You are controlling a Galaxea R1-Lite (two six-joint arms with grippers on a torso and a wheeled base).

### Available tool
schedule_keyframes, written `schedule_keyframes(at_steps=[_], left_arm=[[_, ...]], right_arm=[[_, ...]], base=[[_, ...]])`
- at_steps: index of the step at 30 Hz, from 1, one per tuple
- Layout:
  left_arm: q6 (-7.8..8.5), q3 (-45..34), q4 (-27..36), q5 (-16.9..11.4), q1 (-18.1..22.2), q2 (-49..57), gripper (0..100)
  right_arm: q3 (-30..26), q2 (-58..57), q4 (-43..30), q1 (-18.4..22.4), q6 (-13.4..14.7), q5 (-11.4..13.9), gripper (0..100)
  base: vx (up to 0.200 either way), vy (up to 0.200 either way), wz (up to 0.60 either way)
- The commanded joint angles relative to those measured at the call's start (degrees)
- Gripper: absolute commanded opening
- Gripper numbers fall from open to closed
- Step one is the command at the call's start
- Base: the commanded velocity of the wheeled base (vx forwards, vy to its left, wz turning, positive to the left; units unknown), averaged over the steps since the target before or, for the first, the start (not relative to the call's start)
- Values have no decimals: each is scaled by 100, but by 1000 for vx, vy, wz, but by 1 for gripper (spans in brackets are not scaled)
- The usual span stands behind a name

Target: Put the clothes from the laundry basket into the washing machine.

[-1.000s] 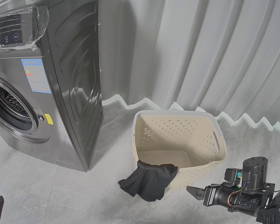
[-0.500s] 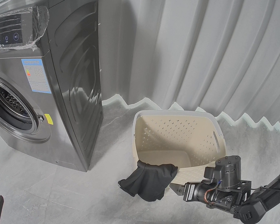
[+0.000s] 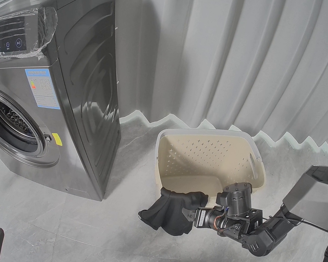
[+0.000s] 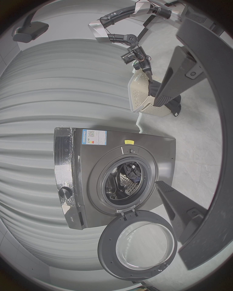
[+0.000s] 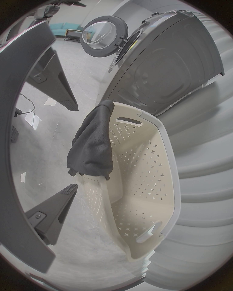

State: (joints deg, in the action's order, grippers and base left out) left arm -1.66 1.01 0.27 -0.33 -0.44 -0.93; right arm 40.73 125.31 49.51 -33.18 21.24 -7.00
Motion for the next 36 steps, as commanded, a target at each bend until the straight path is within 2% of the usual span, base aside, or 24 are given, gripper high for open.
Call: schedule_keyframes(at_steps=[1, 12, 15, 21, 22, 26, 36], left_arm=[[-1, -84, 0, -2, 0, 93, 100], [-10, -84, 0, -2, 0, 93, 100], [-10, -84, 0, -2, 0, 93, 100], [-10, -84, 0, -2, 0, 93, 100], [-10, -84, 0, -2, 0, 93, 100], [-10, -84, 0, -2, 0, 93, 100], [-19, -84, 0, -2, 0, 93, 100]], right_arm=[[515, 662, 6, 14, -14, -3, 100], [1209, 1154, 15, 137, -5, -30, 100], [1420, 1259, 33, 145, 3, -144, 100], [1491, 1268, 42, 145, 30, -162, 100], [1491, 1268, 77, 145, 39, -153, 0], [1438, 1277, 384, 137, 47, -153, 0], [1130, 1048, 551, -57, 179, -153, 0]], base=[[0, 0, 0], [0, 0, 0], [0, 0, 0], [0, 0, 0], [0, 0, 0], [0, 0, 0], [0, 0, 0]])
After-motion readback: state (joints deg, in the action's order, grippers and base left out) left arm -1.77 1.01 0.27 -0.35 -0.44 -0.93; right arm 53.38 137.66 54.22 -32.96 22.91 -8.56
